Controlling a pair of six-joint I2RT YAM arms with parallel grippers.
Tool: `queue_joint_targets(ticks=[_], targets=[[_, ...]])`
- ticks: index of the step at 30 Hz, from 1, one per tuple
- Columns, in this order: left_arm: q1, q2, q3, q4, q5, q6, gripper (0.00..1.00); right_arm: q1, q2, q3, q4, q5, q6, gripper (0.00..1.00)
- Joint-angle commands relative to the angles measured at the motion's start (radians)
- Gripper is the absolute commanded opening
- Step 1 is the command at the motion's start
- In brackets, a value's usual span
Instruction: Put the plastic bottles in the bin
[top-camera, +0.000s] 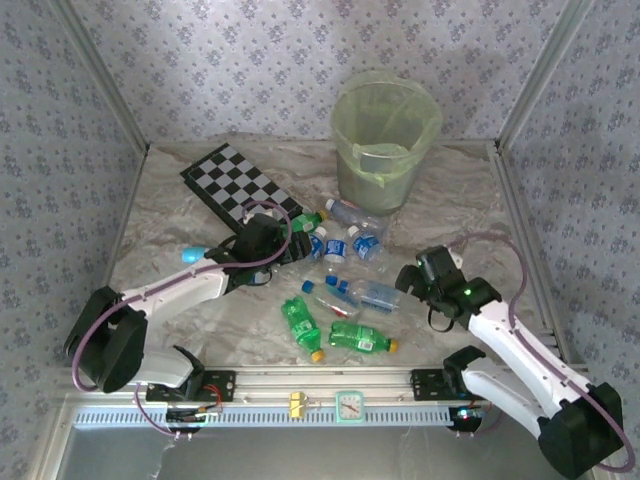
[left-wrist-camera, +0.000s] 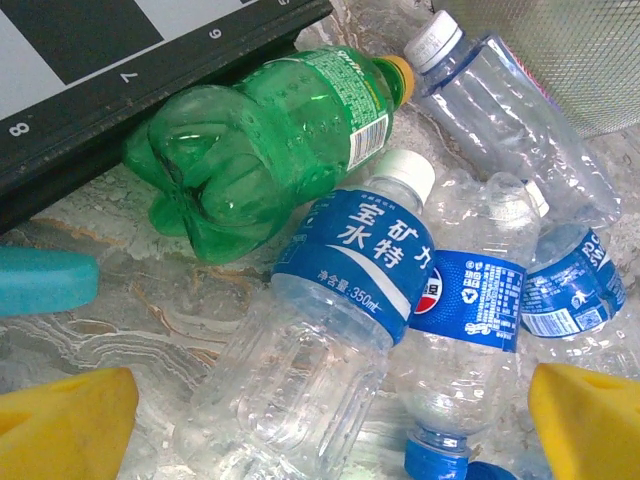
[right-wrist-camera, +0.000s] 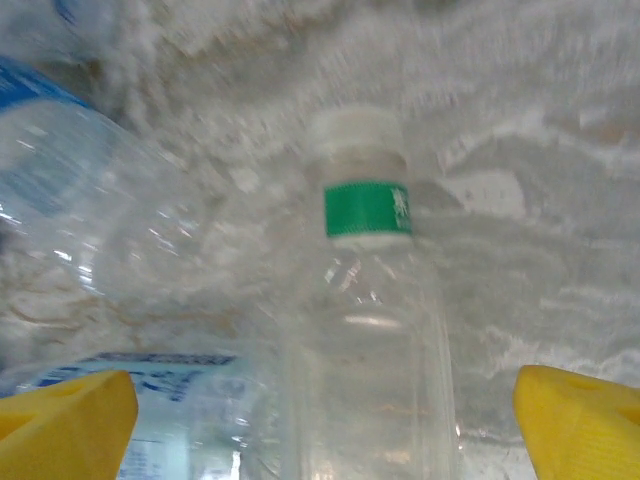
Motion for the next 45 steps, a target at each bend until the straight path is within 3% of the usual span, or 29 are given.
queue_joint_targets(ticks=[1, 11, 33, 40, 45], targets=[[-0.004, 0.003, 0.031, -0.003, 0.009, 0.041, 1.0, 0.002, -0.011, -0.06, 0.044, -0.046, 0.109, 0.95], [-0.004, -0.029, 0.009, -0.018, -0.029, 0.047, 1.0, -0.038, 0.04, -0.131, 0.154, -0.08, 0.084, 0.84], [-0.004, -0.094, -0.049, -0.028, -0.1, 0.025, 1.0, -0.142, 0.087, -0.153, 0.213, -0.093, -0.015, 0.53], [0.011, -0.124, -0.073, -0.025, -0.122, 0.023, 1.0, -0.182, 0.069, -0.012, 0.198, -0.147, -0.178, 0.49], [0.047, -0.144, -0.091, -0.02, -0.11, 0.024, 1.0, -0.216, 0.124, 0.215, 0.176, -0.167, -0.354, 0.48]])
